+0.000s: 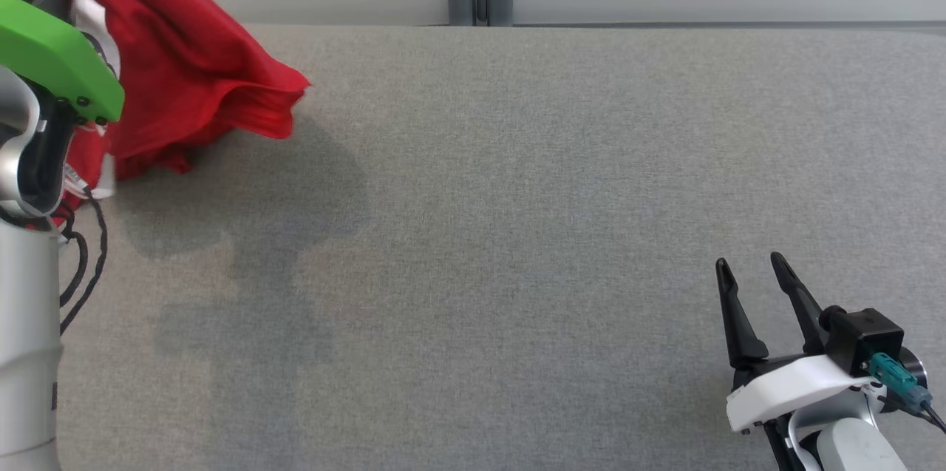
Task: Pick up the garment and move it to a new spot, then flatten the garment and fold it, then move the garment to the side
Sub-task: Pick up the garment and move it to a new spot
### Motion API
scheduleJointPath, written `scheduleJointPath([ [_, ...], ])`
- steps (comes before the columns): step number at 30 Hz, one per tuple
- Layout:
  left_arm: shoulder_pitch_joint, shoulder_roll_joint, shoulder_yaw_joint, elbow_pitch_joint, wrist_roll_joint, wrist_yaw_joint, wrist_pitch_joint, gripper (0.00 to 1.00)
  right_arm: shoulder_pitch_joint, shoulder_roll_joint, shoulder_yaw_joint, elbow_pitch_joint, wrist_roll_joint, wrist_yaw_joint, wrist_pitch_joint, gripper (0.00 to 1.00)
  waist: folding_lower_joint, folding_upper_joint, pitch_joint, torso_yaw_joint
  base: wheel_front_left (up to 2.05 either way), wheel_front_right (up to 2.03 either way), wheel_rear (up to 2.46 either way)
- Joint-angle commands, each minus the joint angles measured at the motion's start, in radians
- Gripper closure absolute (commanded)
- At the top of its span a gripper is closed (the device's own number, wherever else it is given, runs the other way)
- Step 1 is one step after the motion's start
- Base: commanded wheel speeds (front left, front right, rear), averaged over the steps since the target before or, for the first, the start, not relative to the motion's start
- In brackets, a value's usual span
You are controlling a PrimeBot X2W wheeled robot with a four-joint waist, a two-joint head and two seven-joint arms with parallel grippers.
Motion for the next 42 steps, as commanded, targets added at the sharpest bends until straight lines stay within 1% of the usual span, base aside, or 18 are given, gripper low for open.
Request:
scheduleJointPath([
  [1, 0.030, -0.006, -0.002, -0.071, -0.021, -0.004, 0.030, 1.00, 0.019, 0.003, -0.005, 0.000, 0.000, 0.000, -0.003, 0.00, 0.0000, 0.0000, -0.041, -0.032, 0.00, 0.00, 0.00],
  [7, 0.109, -0.045, -0.016, -0.410, -0.144, 0.005, 0.191, 1.00, 0.039, 0.013, -0.018, -0.001, 0.000, 0.000, -0.003, 0.00, 0.0000, 0.0000, -0.054, -0.104, 0.00, 0.00, 0.00],
  [10, 0.147, -0.087, -0.044, -0.550, -0.233, 0.010, 0.270, 1.00, 0.037, 0.018, -0.022, -0.003, -0.001, 0.000, -0.003, 0.00, 0.0000, 0.0000, -0.050, -0.149, 0.00, 0.00, 0.00],
  [14, 0.194, -0.141, -0.083, -0.683, -0.347, 0.029, 0.349, 1.00, 0.017, 0.026, -0.012, -0.005, -0.001, 0.000, -0.003, 0.00, 0.0000, 0.0000, -0.041, -0.226, 0.00, 0.00, 0.00],
  [16, 0.217, -0.154, -0.101, -0.711, -0.361, 0.042, 0.369, 1.00, 0.010, 0.030, -0.010, -0.005, 0.000, 0.000, -0.003, 0.00, 0.0000, 0.0000, -0.035, -0.270, 0.00, 0.00, 0.00],
  [18, 0.240, -0.154, -0.118, -0.713, -0.342, 0.051, 0.373, 1.00, -0.001, 0.035, -0.004, -0.005, 0.002, 0.000, -0.003, 0.00, 0.0000, 0.0000, -0.025, -0.316, 0.00, 0.00, 0.00],
  [21, 0.277, -0.164, -0.148, -0.665, -0.298, 0.060, 0.353, 1.00, -0.010, 0.040, -0.003, -0.003, 0.007, 0.000, -0.003, 0.00, 0.0000, 0.0000, -0.010, -0.381, 0.00, 0.00, 0.00],
  [23, 0.307, -0.158, -0.178, -0.602, -0.251, 0.058, 0.330, 1.00, -0.013, 0.045, -0.003, -0.001, 0.010, 0.000, -0.003, 0.00, 0.0000, 0.0000, 0.002, -0.422, 0.00, 0.00, 0.00],
  [25, 0.344, -0.177, -0.197, -0.506, -0.236, 0.067, 0.304, 1.00, -0.017, 0.052, 0.001, 0.001, 0.012, 0.000, -0.003, 0.00, 0.0000, 0.0000, 0.015, -0.460, 0.00, 0.00, 0.00],
  [27, 0.358, -0.182, -0.205, -0.400, -0.208, 0.069, 0.263, 1.00, -0.019, 0.056, 0.001, 0.004, 0.014, 0.000, -0.003, 0.00, 0.0000, 0.0000, 0.031, -0.492, 0.00, 0.00, 0.00],
  [29, 0.359, -0.168, -0.216, -0.263, -0.151, 0.070, 0.210, 1.00, -0.018, 0.060, -0.001, 0.008, 0.016, 0.000, -0.003, 0.00, 0.0000, 0.0000, 0.045, -0.513, 0.00, 0.00, 0.00],
  [30, 0.338, -0.171, -0.221, -0.107, -0.088, 0.086, 0.116, 1.00, -0.017, 0.064, -0.001, 0.012, 0.014, 0.000, -0.003, 0.00, 0.0000, 0.0000, 0.055, -0.525, 0.00, 0.00, 0.00],
  [33, 0.312, -0.201, -0.221, 0.067, -0.059, 0.090, -0.009, 1.00, -0.014, 0.065, -0.003, 0.013, 0.011, 0.000, -0.003, 0.00, 0.0000, 0.0000, 0.060, -0.529, 0.00, 0.00, 0.00],
  [35, 0.301, -0.216, -0.235, 0.169, -0.037, 0.077, -0.078, 0.78, -0.007, 0.065, -0.012, 0.014, 0.008, 0.000, -0.003, 0.00, 0.0000, 0.0000, 0.057, -0.521, 0.00, 0.00, 0.00],
  [36, 0.294, -0.222, -0.237, 0.216, -0.027, 0.077, -0.118, 0.46, -0.003, 0.064, -0.012, 0.016, 0.005, 0.000, -0.003, 0.00, 0.0000, 0.0000, 0.054, -0.514, 0.00, 0.00, 0.00],
  [37, 0.286, -0.223, -0.246, 0.248, -0.011, 0.074, -0.148, 0.07, -0.002, 0.063, -0.012, 0.016, 0.002, 0.000, -0.003, 0.00, 0.0000, 0.0000, 0.051, -0.508, 0.00, 0.00, 0.00],
  [38, 0.280, -0.229, -0.255, 0.283, 0.001, 0.068, -0.185, 0.00, 0.000, 0.060, -0.010, 0.017, 0.000, 0.000, -0.003, 0.00, 0.0000, 0.0000, 0.045, -0.500, 0.00, 0.00, 0.00],
  [42, 0.278, -0.250, -0.265, 0.340, 0.027, 0.067, -0.360, 0.00, 0.012, 0.044, -0.023, 0.008, -0.008, 0.000, -0.003, 0.00, 0.0000, 0.0000, 0.009, -0.461, 0.00, 0.00, 0.00],
])
